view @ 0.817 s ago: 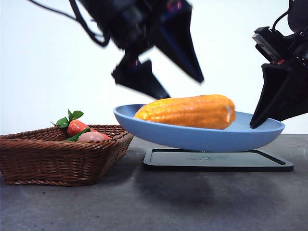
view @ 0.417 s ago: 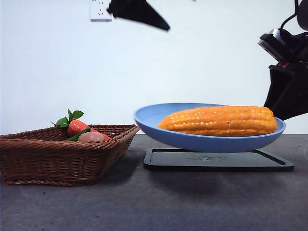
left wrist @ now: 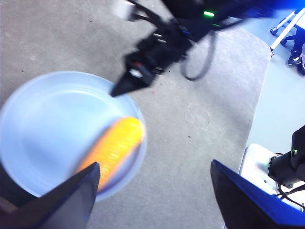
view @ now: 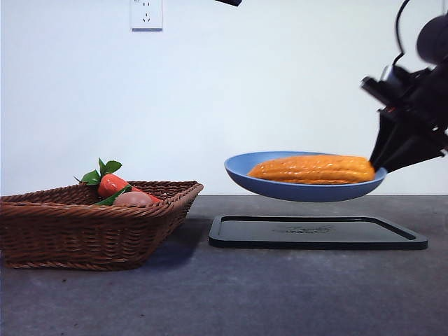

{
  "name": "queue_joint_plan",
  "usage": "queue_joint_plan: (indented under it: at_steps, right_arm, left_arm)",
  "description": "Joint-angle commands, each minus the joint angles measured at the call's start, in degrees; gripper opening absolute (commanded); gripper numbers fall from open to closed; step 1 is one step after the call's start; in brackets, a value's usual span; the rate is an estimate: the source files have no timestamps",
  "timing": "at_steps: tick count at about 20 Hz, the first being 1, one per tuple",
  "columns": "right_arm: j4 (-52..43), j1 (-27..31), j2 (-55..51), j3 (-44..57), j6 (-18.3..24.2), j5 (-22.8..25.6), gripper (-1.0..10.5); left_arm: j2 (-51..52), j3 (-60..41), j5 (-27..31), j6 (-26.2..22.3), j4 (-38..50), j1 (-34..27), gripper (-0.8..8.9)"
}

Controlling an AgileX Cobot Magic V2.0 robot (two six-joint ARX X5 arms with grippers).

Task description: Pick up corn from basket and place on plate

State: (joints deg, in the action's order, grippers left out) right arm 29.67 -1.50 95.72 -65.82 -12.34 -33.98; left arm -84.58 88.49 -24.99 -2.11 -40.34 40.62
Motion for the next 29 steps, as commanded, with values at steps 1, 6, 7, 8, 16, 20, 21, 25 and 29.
queue_joint_plan:
  at_steps: [1,6,7,8,16,20,21,25,29]
  right_arm:
    - [0.57,-0.13,5.64,-5.51,-1.2,-0.44,0.0]
    - [2.51,-0.13,14.43,-11.87,-1.42,-0.35,0.0]
    - [2.49,-0.13,15.34,-12.13,-1.44,-0.15,0.0]
    - [2.34,-0.13,16.11,-12.15,-1.42,-0.02,0.0]
    - [2.1,-0.13,17.09,-12.15,-1.11,1.97,0.2]
    - [2.1,-0.13,17.09,-12.15,-1.14,2.03,1.6]
    - [2.08,-0.13,17.07,-12.17,-1.14,2.03,1.7]
    - [3.61,0.87,15.04,-12.33,-1.05,2.4,2.0]
    - [9.99,3.52,8.39,-12.33,2.62,6.01,2.0]
  left_arm:
    - [0.35,1.36,-0.07,0.24,0.42,0.26,3.78]
    - [0.35,1.36,-0.07,0.22,0.35,0.26,3.78]
    - [0.35,1.36,-0.07,0.22,0.35,0.26,3.78]
    - [0.35,1.36,-0.07,0.22,0.35,0.26,3.78]
    - [0.35,1.36,-0.07,0.17,-0.52,0.26,3.78]
    - [0.35,1.36,-0.07,0.17,-0.81,0.26,3.78]
    - [0.35,1.36,-0.07,0.15,-0.83,0.26,3.78]
    - [0.35,1.36,-0.07,0.15,-0.83,0.26,3.78]
    - [0.35,1.36,-0.07,0.04,-0.9,0.26,3.78]
